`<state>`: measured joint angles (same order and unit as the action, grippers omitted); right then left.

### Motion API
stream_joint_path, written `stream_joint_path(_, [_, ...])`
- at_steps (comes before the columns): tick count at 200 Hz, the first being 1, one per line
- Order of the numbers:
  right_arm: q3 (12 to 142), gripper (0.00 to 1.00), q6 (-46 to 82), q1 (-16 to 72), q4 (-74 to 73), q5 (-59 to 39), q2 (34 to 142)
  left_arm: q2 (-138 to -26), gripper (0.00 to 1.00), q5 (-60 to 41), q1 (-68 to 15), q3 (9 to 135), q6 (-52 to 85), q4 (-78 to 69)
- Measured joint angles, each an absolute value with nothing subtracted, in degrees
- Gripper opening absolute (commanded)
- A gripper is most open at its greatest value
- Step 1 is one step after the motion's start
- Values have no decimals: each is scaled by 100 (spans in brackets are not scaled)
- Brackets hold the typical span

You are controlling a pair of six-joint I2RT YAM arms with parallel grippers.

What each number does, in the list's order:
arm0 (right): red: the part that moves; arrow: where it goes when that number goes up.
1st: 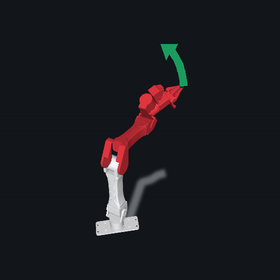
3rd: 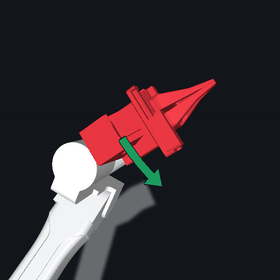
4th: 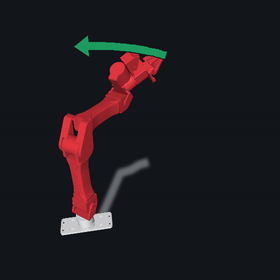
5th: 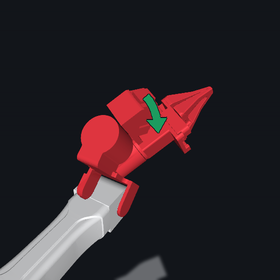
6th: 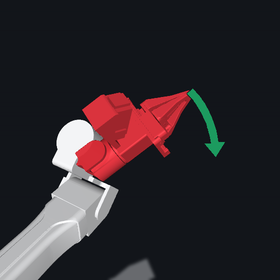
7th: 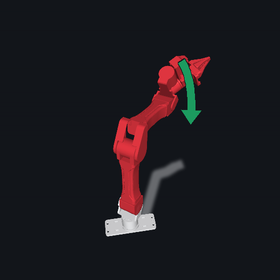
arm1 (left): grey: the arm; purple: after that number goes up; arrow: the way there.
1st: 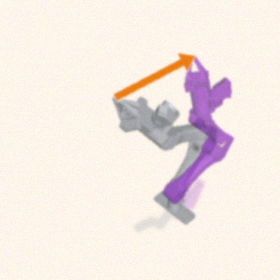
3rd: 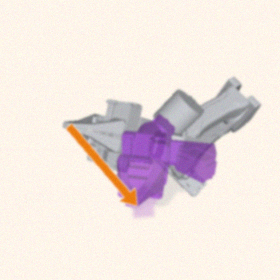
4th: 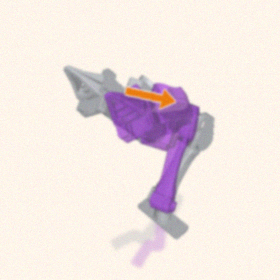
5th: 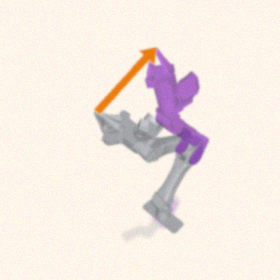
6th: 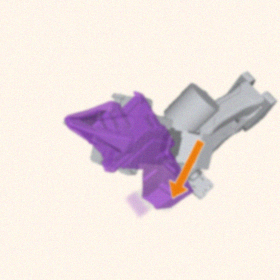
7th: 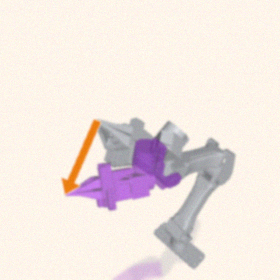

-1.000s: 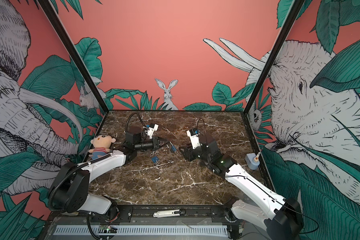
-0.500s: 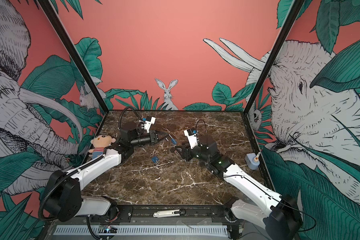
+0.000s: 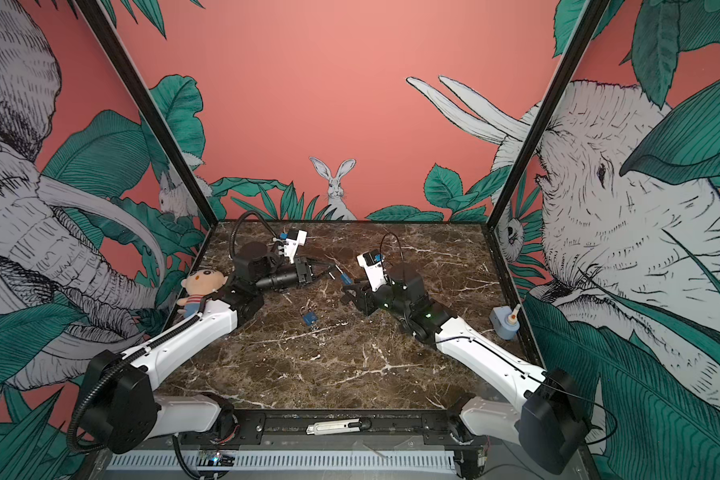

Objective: Lock with the key

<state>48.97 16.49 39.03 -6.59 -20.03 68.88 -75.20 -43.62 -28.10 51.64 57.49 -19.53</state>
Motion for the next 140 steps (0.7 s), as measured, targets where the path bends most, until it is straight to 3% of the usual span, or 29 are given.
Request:
stream_joint_path(114, [5162, 27, 1586, 3911, -751, -1920, 7175, -7476, 0, -4320, -2810, 5164, 5867, -1959])
stream_joint_path(140, [5179, 15, 1586, 3929, -832, -1959, 7205, -7456, 0, -4268, -2810, 5164, 5898, -1964])
